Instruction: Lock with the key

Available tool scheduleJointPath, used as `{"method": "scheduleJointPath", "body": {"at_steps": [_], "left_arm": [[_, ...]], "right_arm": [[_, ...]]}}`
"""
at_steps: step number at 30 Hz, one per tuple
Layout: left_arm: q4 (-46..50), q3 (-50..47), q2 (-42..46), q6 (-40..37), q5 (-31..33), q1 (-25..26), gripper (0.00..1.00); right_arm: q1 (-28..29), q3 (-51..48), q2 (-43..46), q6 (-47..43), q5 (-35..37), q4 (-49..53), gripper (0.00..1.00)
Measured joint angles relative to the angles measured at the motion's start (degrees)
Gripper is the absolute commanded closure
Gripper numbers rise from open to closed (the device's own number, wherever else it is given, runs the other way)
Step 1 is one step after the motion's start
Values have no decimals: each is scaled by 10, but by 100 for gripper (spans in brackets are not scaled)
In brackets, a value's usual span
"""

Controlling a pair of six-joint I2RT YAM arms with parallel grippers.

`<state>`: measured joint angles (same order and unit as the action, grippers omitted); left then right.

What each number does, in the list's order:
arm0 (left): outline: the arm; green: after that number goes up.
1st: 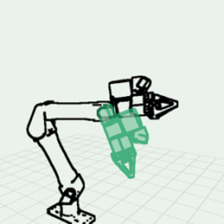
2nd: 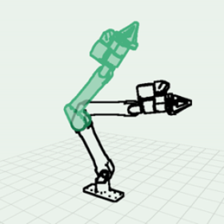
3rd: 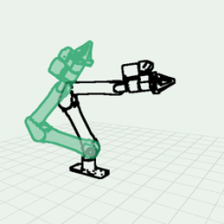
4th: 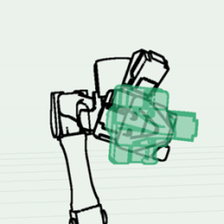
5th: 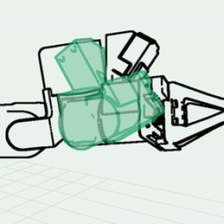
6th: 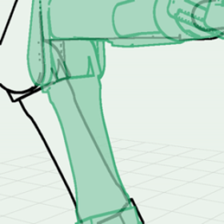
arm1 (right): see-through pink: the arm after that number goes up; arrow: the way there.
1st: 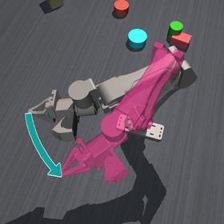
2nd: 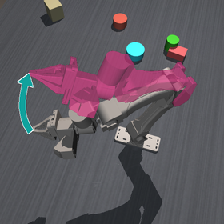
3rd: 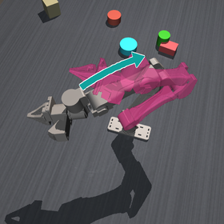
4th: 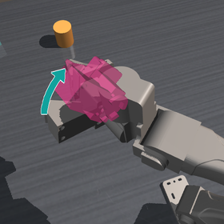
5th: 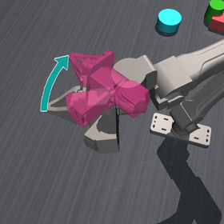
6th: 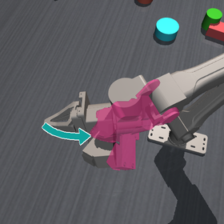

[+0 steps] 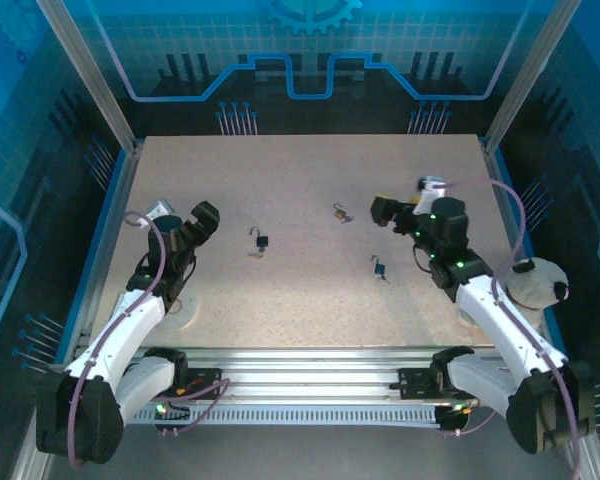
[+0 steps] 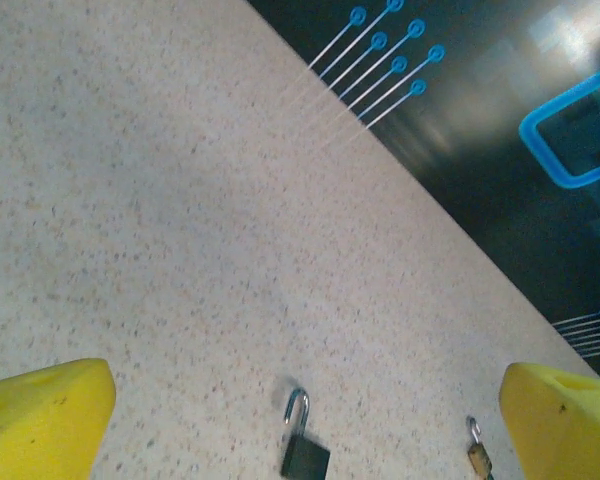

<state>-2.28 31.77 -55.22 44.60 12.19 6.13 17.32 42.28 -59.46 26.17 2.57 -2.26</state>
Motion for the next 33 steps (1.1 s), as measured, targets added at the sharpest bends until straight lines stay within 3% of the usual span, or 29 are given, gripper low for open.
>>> {"method": "scheduleJointPath", "body": {"at_steps": [7, 14, 23, 33], "left_arm": [[124, 0, 0, 15, 7, 5, 1], [175, 10, -10, 19, 22, 16, 1], [216, 13, 8, 36, 64, 22, 1], [222, 3, 81, 54, 89, 27, 1]], "right_arm": [[148, 65, -77, 18, 80, 113, 0], [273, 141, -188, 60, 152, 158, 1], [357, 289, -374, 104, 182, 197, 5], [363, 465, -560, 148, 165, 265, 15]]}}
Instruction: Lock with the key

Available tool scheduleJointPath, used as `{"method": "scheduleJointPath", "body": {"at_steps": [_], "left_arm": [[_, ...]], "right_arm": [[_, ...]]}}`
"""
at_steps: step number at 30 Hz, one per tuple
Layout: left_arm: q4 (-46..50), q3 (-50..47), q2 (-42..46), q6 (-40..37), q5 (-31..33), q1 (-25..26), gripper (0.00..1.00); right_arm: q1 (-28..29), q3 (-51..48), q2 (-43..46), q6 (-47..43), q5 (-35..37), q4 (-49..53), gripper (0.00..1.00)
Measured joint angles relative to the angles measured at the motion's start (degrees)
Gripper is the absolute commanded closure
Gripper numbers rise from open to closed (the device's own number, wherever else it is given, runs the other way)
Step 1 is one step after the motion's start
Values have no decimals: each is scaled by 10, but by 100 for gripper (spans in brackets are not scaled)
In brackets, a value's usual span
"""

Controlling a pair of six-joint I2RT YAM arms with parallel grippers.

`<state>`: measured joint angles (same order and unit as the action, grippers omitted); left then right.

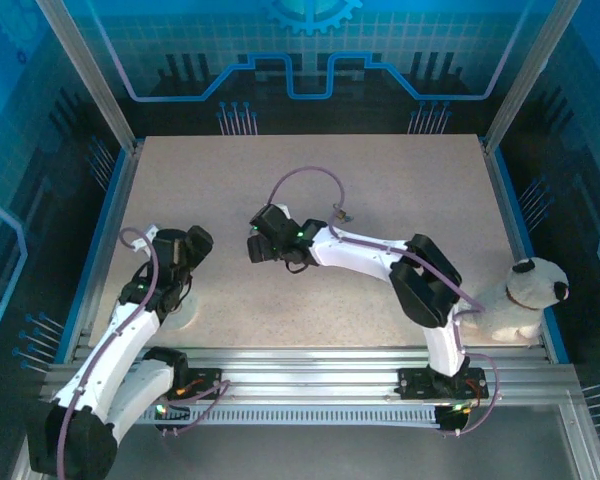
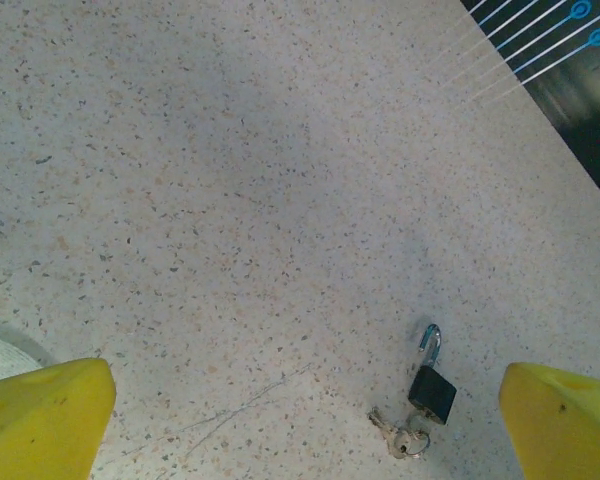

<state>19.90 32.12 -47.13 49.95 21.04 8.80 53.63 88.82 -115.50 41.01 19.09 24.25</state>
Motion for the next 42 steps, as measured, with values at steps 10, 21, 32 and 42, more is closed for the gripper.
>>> {"method": "scheduleJointPath", "body": {"at_steps": [10, 21, 32, 42], "left_arm": [[8, -4, 6, 12, 0, 3, 1], [9, -5, 15, 12, 0, 5, 1], [9, -5, 15, 12, 0, 7, 1], [8, -7, 15, 12, 0, 8, 1]], "right_arm": [[3, 159, -119, 0, 44, 92, 21], [8, 180, -157, -1, 63, 129, 23], [8, 189, -161, -1, 62, 128, 25], [8, 202, -176, -4, 59, 126, 29]]}}
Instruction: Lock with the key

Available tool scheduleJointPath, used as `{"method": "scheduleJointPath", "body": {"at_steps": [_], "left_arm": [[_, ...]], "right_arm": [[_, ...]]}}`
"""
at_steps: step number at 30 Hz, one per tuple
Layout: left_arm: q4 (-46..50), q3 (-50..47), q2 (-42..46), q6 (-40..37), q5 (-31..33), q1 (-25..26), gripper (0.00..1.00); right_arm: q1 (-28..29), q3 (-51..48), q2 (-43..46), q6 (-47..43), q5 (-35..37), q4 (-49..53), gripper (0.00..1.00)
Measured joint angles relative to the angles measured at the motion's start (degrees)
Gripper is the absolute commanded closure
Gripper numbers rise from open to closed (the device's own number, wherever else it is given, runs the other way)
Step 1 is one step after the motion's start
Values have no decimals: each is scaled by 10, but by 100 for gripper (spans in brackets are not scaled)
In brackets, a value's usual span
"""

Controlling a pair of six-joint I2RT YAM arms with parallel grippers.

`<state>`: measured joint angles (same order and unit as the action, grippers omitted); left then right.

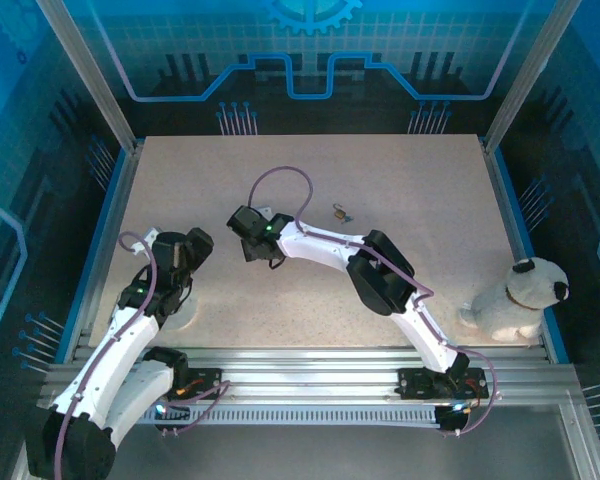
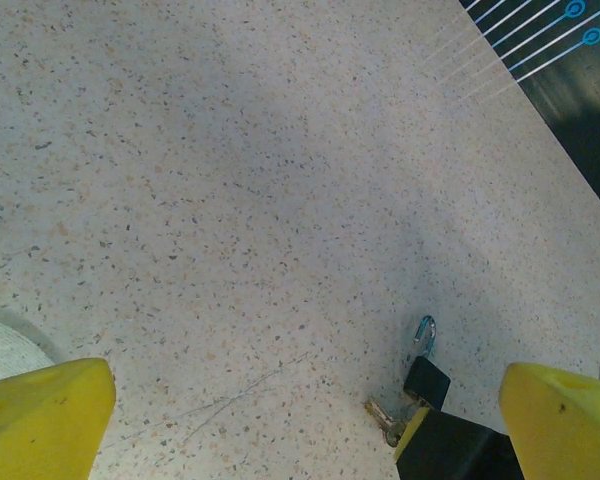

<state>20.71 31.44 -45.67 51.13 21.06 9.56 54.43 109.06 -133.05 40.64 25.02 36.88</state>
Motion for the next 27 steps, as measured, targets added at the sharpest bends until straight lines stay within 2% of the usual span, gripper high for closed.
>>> {"method": "scheduleJointPath", "body": {"at_steps": [11, 27], "left_arm": [[0, -5, 1, 0, 0, 0, 1], [0, -7, 1, 0, 0, 0, 1]], "right_arm": [[0, 10, -23, -2, -1, 2, 33], [-10, 89, -76, -21, -1, 18, 39]]}}
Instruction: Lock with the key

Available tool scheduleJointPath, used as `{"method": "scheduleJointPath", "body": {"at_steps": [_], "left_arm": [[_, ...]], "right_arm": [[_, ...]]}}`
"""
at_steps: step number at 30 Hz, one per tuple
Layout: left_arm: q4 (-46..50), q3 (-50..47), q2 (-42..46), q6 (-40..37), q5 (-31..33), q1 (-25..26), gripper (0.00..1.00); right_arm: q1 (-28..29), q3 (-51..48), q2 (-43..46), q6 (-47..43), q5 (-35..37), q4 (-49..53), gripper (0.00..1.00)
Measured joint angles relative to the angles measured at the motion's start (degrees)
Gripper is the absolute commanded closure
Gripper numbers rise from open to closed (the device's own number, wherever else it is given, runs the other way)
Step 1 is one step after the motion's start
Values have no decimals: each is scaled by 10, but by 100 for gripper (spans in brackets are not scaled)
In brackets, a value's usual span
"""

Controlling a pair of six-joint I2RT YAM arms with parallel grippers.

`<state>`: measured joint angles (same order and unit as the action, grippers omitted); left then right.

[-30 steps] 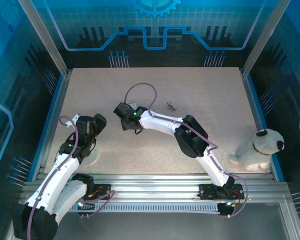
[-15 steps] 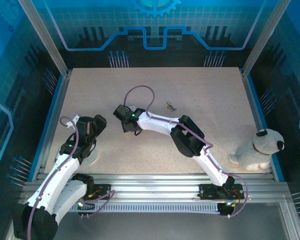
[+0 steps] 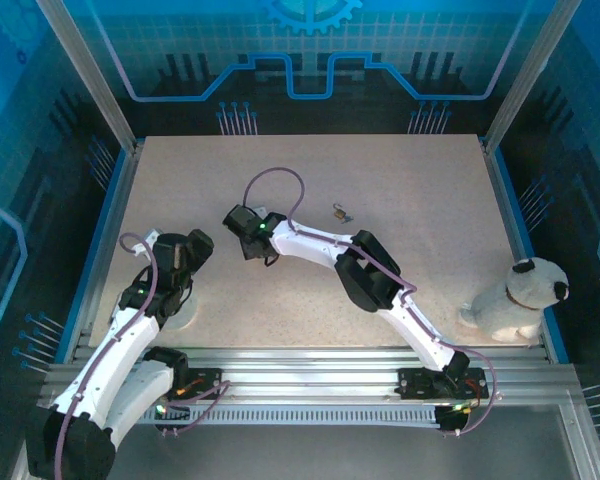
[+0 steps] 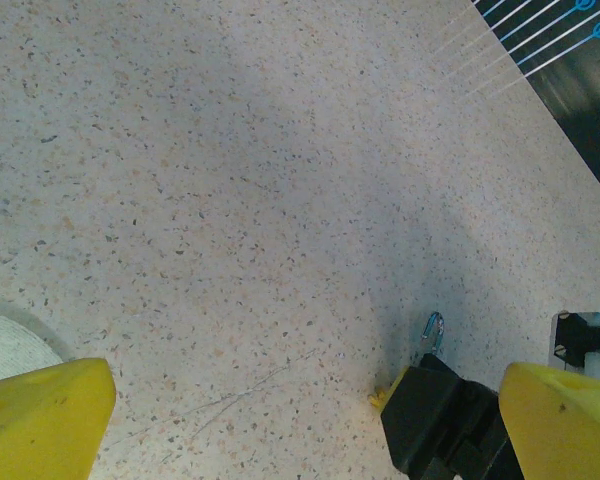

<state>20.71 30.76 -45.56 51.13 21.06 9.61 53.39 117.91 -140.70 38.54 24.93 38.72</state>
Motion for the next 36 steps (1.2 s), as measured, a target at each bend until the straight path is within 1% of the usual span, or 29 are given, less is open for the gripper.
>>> {"method": "scheduleJointPath", "body": {"at_steps": [8, 17, 25, 36], "left_arm": [[0, -2, 0, 0, 0, 0, 1], [0, -2, 0, 0, 0, 0, 1], [0, -2, 0, 0, 0, 0, 1], [-3, -4, -4, 0, 0, 0, 1]], "right_arm": [[-7, 8, -5, -2, -3, 3, 45], [-7, 12, -8, -2, -3, 3, 49], [-8, 13, -10, -10, -5, -4, 58], [-11, 9, -10, -18, -8, -13, 63]]}}
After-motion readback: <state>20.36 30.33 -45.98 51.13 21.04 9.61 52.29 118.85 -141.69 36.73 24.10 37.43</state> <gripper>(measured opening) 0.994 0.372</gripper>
